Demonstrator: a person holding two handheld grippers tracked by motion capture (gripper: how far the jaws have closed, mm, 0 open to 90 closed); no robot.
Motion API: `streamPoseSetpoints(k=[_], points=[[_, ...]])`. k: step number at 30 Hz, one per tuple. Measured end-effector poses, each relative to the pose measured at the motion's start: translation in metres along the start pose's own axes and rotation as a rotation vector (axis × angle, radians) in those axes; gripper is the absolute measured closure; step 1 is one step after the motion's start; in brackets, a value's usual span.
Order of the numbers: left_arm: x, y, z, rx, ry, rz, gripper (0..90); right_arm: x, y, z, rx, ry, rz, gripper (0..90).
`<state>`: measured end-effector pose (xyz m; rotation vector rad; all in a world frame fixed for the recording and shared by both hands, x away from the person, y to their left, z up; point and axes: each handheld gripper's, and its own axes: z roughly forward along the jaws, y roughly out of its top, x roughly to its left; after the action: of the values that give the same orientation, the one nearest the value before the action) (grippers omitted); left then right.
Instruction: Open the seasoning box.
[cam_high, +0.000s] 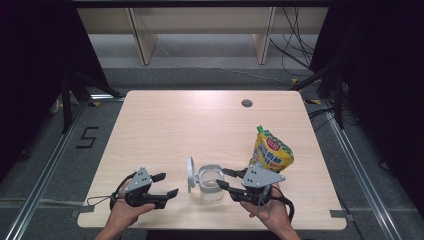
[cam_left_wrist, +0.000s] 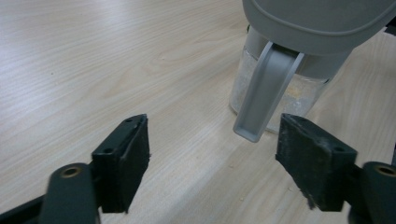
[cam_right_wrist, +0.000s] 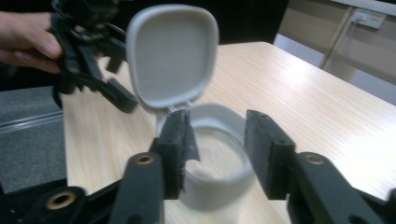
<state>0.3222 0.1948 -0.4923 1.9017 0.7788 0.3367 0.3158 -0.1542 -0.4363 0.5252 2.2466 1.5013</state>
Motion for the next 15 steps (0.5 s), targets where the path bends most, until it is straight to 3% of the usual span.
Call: streamPoseSetpoints(k=[4, 6, 8, 10, 11, 12, 15], points=[[-0.005, 0.000, 0.000, 0.001, -0.007, -0.009, 24.1, -0.004, -0.009, -0.009, 0.009, -0.021, 0.028, 49.7], [-0.006, 0.000, 0.000, 0.002, -0.006, 0.010, 24.0, -0.005, -0.014, -0.013, 0.003, -0.034, 0.041, 48.8], [-0.010, 0.000, 0.001, -0.002, -0.002, -0.014, 23.8, -0.007, -0.018, -0.017, 0.000, -0.036, 0.057, 46.5], [-0.010, 0.000, 0.001, -0.003, -0.005, 0.009, 23.7, -0.007, -0.021, -0.022, 0.008, -0.042, 0.071, 45.1], [-0.011, 0.000, 0.001, -0.003, -0.003, -0.020, 23.4, -0.007, -0.023, -0.024, 0.005, -0.045, 0.081, 44.3], [-0.010, 0.000, 0.001, -0.002, -0.007, 0.003, 23.1, -0.007, -0.025, -0.027, 0.011, -0.063, 0.083, 43.5], [-0.010, 0.001, 0.001, 0.004, -0.006, 0.011, 23.1, -0.008, -0.030, -0.036, 0.016, -0.083, 0.103, 43.3]])
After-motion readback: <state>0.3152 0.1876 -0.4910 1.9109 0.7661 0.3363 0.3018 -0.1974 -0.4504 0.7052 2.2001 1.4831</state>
